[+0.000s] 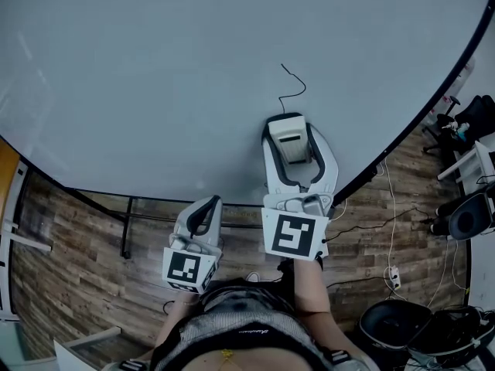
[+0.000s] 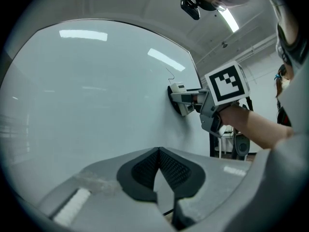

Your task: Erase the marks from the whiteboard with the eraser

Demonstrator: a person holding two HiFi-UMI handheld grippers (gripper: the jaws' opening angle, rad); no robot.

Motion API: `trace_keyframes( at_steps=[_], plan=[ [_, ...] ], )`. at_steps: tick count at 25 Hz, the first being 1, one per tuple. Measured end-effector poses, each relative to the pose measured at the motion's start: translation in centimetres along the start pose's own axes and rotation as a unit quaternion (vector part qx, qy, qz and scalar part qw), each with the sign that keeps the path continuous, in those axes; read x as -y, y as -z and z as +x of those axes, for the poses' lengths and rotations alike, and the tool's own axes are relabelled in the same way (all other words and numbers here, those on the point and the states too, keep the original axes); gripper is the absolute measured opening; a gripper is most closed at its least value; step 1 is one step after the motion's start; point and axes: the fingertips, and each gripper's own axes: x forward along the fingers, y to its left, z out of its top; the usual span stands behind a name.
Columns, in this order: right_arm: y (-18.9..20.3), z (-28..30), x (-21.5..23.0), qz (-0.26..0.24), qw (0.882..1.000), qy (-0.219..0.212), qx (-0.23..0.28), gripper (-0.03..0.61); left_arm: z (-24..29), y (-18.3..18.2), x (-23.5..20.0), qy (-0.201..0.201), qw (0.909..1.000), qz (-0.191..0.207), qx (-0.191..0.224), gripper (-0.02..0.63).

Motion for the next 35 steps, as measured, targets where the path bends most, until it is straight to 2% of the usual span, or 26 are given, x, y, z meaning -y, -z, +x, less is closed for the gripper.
trace_keyframes(
  at_steps=[7, 12, 15, 21, 26, 29, 32, 35],
  plan=[
    [-1.5, 0.0, 0.3, 0.028, 0.999, 0.0, -0.022, 0.27, 1.1, -1.3, 0.1, 0.043, 0.999, 0.006, 0.009, 0.003],
    [-2.1, 0.3, -0.1, 0.051, 0.998, -0.005, -0.041, 0.27, 2.3, -2.9, 1.2, 0.108, 0.9938, 0.021, 0.015, 0.003],
    [-3.2, 0.6, -0.4, 0.07, 0.997, -0.011, -0.035, 0.27, 2.3, -3.6, 1.8, 0.141, 0.99, 0.001, 0.011, 0.003],
    [-9.1, 0.9, 0.9, 0.028, 0.999, 0.016, 0.013, 0.27, 2.3, -3.9, 2.8, 0.189, 0.9818, 0.019, 0.01, 0.003],
    [-13.9, 1.8, 1.6, 0.013, 0.998, 0.028, 0.062, 0.27, 1.2, -4.7, 2.1, 0.183, 0.983, 0.005, 0.018, 0.003],
    [-17.1, 2.1, 2.6, -0.008, 0.992, 0.051, 0.111, 0.27, 0.8, -4.4, 1.5, 0.176, 0.9843, -0.001, 0.015, 0.003],
    [-17.7, 2.9, 3.1, -0.013, 0.988, 0.071, 0.135, 0.272, 0.7, -3.6, 0.8, 0.166, 0.986, -0.006, 0.007, 0.003],
    [-17.3, 3.4, 2.6, -0.014, 0.99, 0.077, 0.12, 0.27, 0.7, -2.9, 0.7, 0.163, 0.9865, -0.008, 0.0, 0.003]
  ],
)
